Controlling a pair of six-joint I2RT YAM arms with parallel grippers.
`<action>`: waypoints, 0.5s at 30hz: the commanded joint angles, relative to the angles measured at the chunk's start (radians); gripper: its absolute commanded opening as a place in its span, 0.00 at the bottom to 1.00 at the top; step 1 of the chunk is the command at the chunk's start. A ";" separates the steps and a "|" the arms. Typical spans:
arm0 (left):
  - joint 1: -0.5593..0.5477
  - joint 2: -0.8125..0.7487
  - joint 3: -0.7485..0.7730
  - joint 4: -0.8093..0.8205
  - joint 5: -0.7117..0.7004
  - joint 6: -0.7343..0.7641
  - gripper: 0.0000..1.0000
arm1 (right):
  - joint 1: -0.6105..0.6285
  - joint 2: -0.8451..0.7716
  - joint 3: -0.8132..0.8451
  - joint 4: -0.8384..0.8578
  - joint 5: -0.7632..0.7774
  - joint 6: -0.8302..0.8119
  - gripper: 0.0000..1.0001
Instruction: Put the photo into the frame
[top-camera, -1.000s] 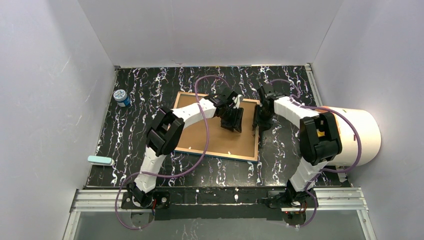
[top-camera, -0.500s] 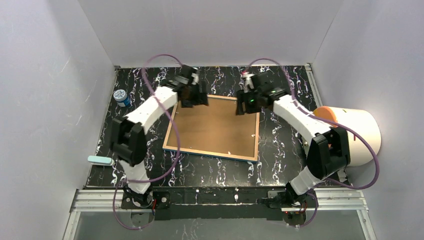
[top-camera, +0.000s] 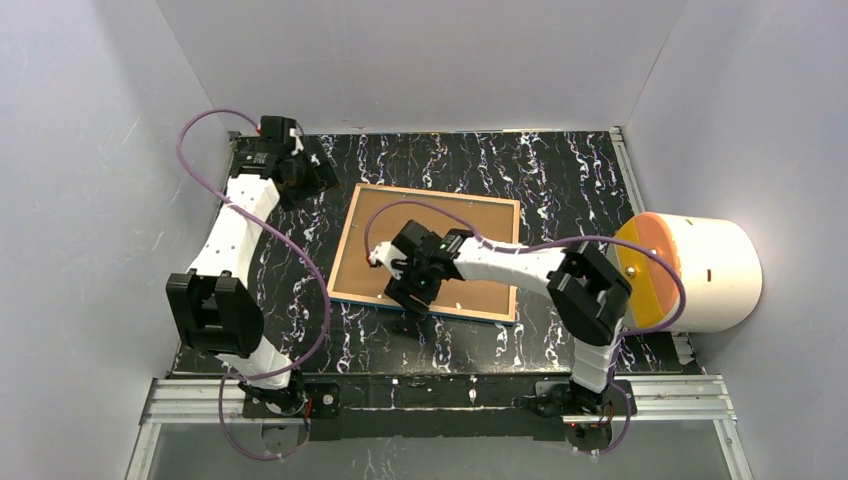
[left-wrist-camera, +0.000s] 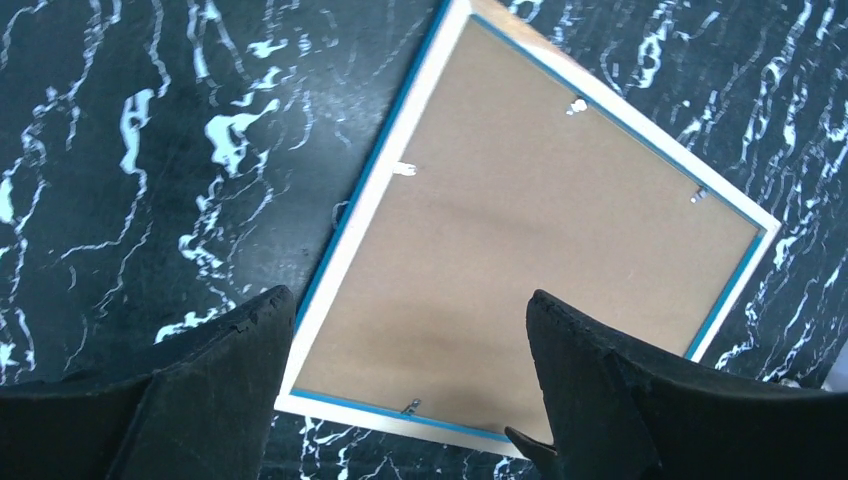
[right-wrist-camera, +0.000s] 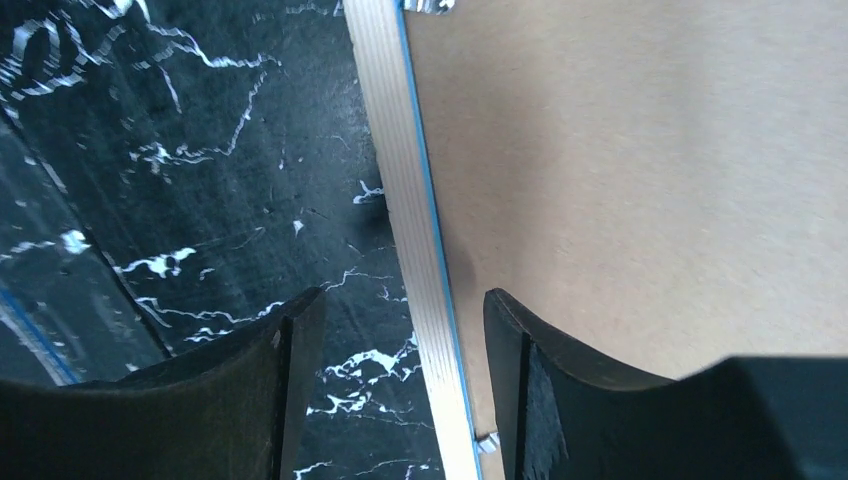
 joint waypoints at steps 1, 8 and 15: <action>0.053 -0.075 -0.042 -0.054 0.104 -0.020 0.84 | 0.029 0.048 0.034 -0.021 0.077 -0.085 0.68; 0.081 -0.095 -0.091 -0.046 0.135 -0.010 0.84 | 0.088 0.103 0.019 -0.025 0.165 -0.112 0.58; 0.089 -0.101 -0.105 -0.037 0.152 -0.017 0.84 | 0.127 0.084 -0.003 0.017 0.293 -0.104 0.37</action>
